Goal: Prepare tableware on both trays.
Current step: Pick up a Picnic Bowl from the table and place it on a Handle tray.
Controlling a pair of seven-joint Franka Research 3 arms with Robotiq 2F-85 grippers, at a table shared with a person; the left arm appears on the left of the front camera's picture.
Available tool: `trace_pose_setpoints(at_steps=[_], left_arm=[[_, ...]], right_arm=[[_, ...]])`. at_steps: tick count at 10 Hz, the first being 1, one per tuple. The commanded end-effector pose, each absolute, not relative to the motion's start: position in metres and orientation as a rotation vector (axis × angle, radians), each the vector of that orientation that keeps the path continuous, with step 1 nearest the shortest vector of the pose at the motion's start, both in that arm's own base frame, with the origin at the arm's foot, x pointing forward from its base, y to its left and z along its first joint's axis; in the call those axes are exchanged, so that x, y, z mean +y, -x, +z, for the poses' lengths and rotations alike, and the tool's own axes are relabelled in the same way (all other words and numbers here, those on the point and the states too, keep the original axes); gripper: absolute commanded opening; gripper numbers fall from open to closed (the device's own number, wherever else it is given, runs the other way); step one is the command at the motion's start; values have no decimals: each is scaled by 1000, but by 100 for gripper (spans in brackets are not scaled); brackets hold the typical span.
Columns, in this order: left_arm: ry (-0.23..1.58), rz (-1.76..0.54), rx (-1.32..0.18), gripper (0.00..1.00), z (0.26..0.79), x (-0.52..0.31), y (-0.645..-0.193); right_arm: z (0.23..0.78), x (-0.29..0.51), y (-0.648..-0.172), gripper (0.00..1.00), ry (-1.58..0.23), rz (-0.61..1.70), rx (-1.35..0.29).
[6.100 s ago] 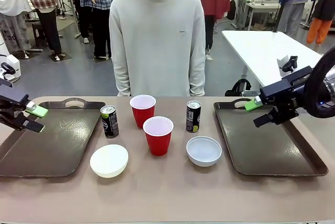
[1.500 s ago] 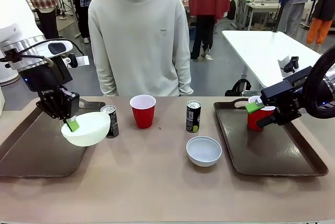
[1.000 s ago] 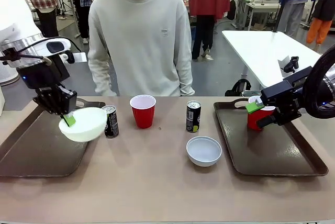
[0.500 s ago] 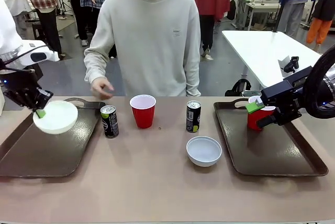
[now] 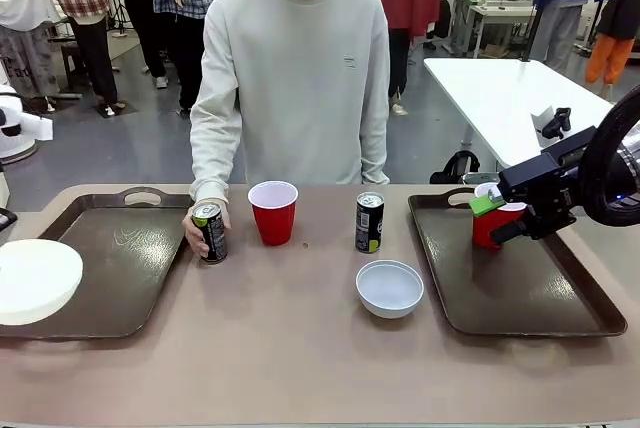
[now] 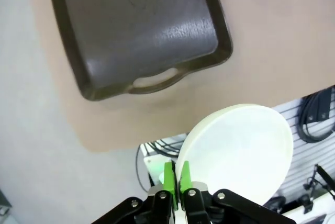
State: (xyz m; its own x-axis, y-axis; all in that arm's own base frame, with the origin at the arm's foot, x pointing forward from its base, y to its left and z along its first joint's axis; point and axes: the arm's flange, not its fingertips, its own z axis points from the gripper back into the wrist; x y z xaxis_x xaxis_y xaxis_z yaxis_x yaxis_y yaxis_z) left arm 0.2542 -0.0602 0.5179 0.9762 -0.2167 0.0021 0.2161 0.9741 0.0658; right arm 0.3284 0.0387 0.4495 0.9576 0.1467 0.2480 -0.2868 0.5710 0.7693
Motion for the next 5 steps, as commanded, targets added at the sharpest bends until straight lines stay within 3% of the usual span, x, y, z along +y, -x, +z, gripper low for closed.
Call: trace_pose_setpoints(at_steps=[1,5], left_arm=[[-55,-210,-21,4,506,-57,-262],[-48,-198,-28,4,506,-53,-267]], right_arm=[[449,40,-330,100,-956,262,-170],[449,40,-330,100,-956,262,-170]])
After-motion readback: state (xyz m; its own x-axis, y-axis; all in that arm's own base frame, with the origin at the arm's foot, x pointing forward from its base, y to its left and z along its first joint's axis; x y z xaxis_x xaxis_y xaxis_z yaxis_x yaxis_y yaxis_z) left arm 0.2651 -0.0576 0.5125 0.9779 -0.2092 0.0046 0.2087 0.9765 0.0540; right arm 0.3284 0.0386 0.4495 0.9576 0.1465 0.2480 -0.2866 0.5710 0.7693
